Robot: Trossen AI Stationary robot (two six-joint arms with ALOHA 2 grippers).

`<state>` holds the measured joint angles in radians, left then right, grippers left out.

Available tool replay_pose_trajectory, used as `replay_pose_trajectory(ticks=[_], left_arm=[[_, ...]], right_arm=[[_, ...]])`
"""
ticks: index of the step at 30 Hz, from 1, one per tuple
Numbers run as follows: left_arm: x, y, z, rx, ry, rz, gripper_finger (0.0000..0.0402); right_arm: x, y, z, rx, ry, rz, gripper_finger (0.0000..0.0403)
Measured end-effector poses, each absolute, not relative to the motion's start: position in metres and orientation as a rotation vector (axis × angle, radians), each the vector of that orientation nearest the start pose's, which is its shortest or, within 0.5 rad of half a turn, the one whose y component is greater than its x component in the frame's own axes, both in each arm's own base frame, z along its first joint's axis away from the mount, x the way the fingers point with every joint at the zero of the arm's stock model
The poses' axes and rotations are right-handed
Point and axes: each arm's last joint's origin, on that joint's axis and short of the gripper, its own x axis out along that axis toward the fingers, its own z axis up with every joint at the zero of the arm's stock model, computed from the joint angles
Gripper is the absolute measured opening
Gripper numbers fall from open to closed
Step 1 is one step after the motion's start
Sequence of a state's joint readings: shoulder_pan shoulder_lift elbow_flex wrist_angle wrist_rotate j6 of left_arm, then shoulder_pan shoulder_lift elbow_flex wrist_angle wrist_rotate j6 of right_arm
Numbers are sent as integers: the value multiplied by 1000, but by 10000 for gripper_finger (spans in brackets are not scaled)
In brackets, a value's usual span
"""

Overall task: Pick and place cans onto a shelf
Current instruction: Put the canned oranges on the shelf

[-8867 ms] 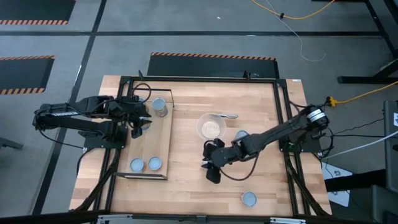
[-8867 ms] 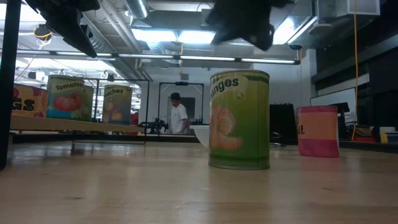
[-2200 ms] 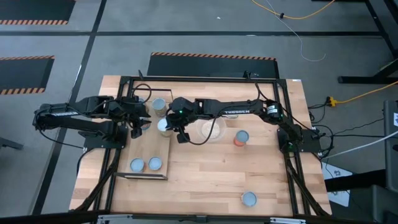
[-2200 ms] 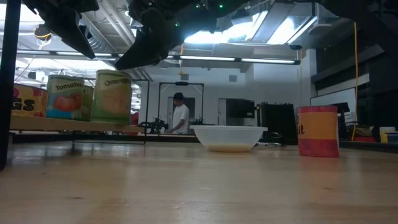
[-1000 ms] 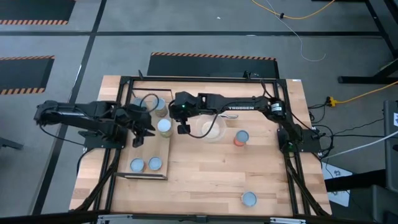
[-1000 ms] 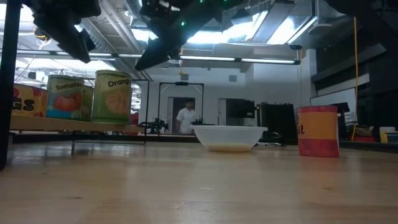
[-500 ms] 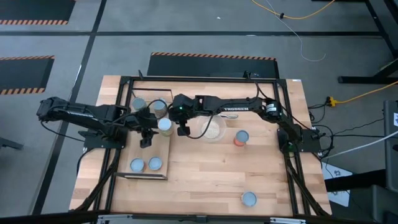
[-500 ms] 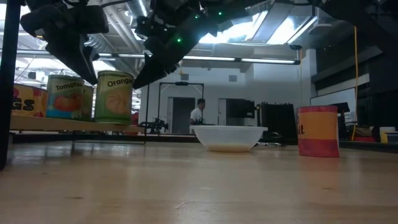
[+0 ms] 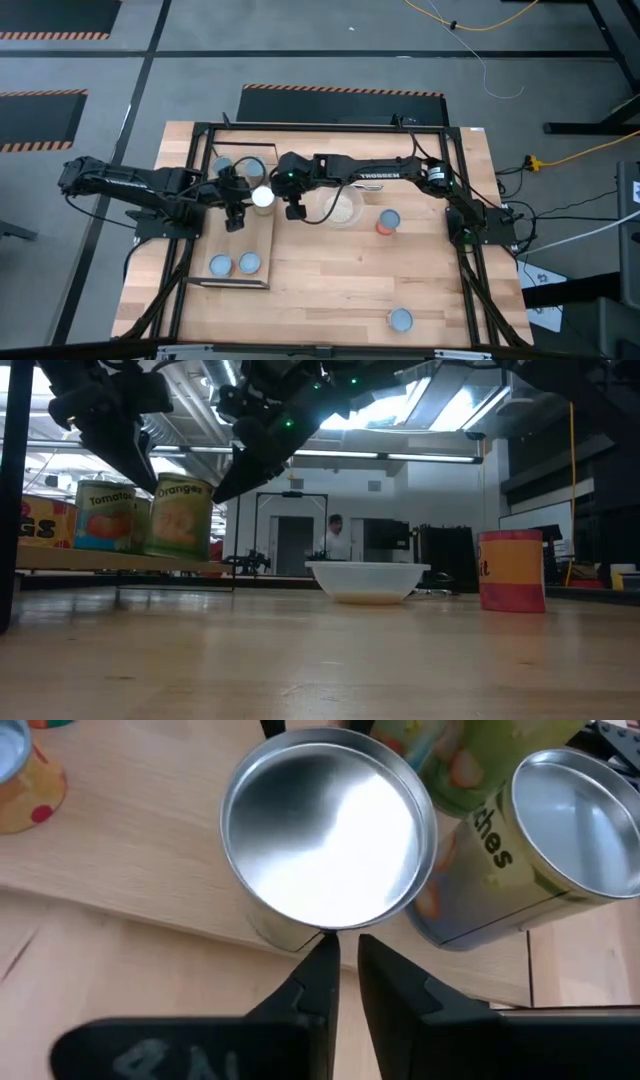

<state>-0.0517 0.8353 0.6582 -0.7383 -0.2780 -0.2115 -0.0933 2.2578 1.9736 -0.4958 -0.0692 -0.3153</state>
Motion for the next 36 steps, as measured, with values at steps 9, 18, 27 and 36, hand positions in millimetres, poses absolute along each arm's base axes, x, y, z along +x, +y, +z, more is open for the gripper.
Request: replay_pose_trajectory(ticks=[9,18,27,36], left_arm=[[152,0,238,-40,894,309,114],[152,0,238,-40,896,309,114],[149,0,236,-81,925,320,114],[148,-1,236,-101,945,292,114]], right_arm=[[507,-45,229,-237,764,98,47],[507,-46,229,-238,766,95,47],[506,-46,230,-238,766,94,47],[506,-46,229,-245,781,80,47]])
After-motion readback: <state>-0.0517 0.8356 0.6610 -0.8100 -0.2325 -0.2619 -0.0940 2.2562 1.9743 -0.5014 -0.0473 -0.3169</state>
